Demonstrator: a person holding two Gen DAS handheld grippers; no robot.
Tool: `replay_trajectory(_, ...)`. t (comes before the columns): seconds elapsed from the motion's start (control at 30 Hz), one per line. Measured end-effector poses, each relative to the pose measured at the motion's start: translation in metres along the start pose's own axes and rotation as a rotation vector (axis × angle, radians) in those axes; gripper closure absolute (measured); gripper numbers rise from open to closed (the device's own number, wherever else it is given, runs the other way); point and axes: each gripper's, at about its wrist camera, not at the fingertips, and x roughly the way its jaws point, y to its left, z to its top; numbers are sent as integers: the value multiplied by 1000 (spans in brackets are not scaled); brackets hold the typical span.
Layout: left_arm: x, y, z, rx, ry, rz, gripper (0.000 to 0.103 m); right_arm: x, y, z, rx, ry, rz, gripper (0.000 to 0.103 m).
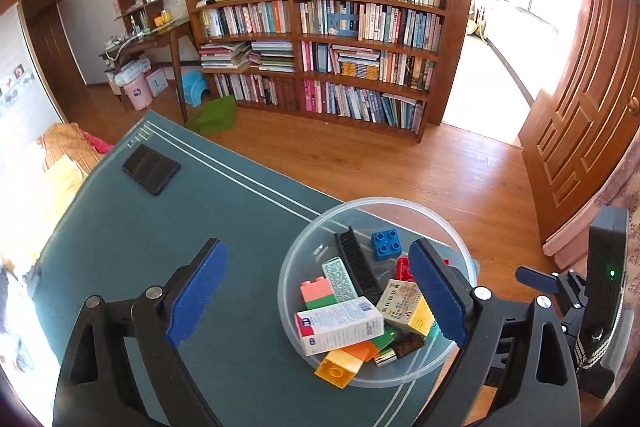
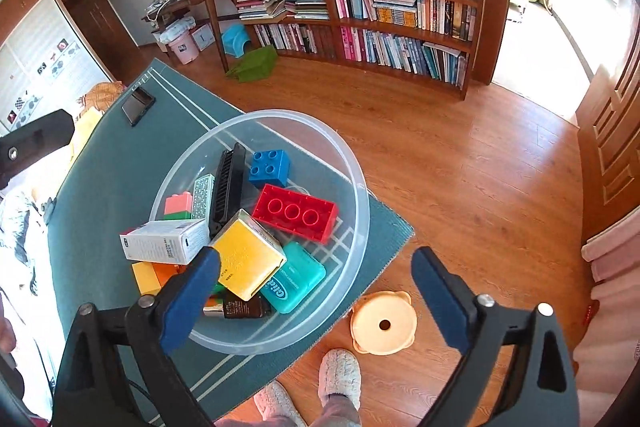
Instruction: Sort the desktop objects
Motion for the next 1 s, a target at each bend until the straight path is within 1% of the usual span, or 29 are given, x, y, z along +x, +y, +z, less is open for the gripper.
replay_trajectory(0.13, -18, 2, 4, 68, -9, 140, 9, -6, 18, -3, 16, 20, -26, 1)
replay_trajectory(0.2, -26, 1, 1, 96, -17, 180, 9, -7, 25, -4, 31, 45, -60, 1)
replay_trajectory(0.23, -30, 1, 0, 106, -16, 187, 9, -7, 28, -5, 44, 56, -68, 1)
replay_trajectory(0.3, -37, 0, -2, 116, -8, 179, 9, -10, 30, -6, 79, 84, -64, 1)
replay_trajectory(0.4, -48, 3, -6, 94, -3, 129, 9, -14, 29, -9, 108, 101, -51, 1)
replay_trajectory(0.5, -51, 5, -8, 71, 26, 104, 9, -21, 31, -16, 105, 81, -101, 1)
replay_trajectory(0.57, -52, 5, -11, 81, 19, 106, 9, -25, 31, -19, 110, 79, -118, 1)
replay_trajectory(0.67, -52, 3, -17, 95, 17, 129, 9, -29, 31, -24, 104, 83, -153, 1)
replay_trajectory(0.77, -52, 3, -22, 81, 34, 88, 9, -35, 37, -27, 71, 73, -187, 1)
replay_trajectory(0.87, -51, 5, -23, 58, 57, 47, 9, -41, 44, -28, 43, 55, -194, 1)
replay_trajectory(1.0, -52, 8, -23, 26, 70, 2, 9, -46, 44, -27, 59, 56, -195, 1)
